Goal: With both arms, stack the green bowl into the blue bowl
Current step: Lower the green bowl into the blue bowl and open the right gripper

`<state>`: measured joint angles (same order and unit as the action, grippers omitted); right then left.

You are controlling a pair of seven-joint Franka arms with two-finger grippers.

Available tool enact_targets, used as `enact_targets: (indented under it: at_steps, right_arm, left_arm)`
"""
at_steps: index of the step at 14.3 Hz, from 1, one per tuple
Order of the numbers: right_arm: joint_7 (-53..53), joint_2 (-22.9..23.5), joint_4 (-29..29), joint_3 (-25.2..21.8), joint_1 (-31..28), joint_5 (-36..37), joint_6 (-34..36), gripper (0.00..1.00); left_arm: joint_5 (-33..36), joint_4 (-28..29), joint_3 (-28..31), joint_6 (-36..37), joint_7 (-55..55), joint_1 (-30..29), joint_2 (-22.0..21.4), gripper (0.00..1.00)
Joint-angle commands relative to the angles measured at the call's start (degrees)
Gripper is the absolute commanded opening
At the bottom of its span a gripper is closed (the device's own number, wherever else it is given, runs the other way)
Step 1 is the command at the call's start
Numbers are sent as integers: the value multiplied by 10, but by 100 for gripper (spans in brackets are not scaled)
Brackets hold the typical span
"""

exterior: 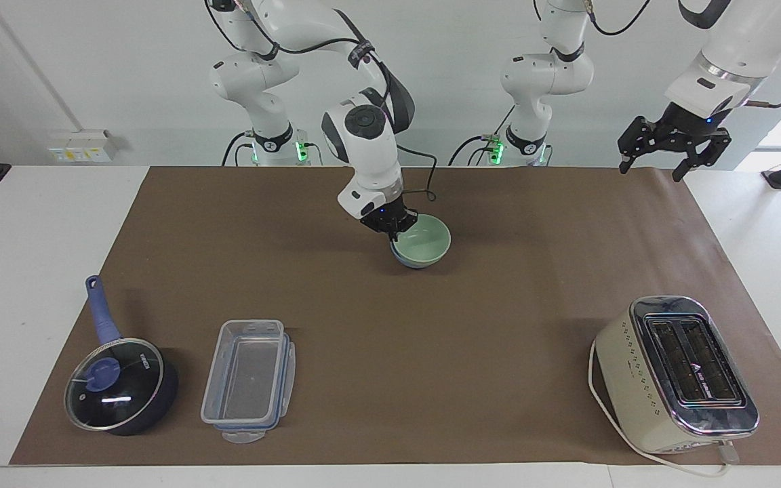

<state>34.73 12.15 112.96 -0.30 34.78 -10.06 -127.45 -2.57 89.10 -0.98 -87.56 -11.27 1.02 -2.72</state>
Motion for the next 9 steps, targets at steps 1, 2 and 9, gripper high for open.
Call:
enact_targets:
  at_steps: [1, 2, 9]
  right_arm:
    - [9, -11, 17, 3, 2, -13, -10, 0]
    - [9, -12, 22, 3, 7, -13, -10, 0]
    - [6, -25, 42, 3, 8, -13, -3, 0]
  left_arm:
    - [11, -11, -5, 15, 5, -7, 1, 100]
    - [11, -11, -4, 15, 5, -7, 1, 100]
    - [11, -11, -5, 15, 5, -6, 1, 100]
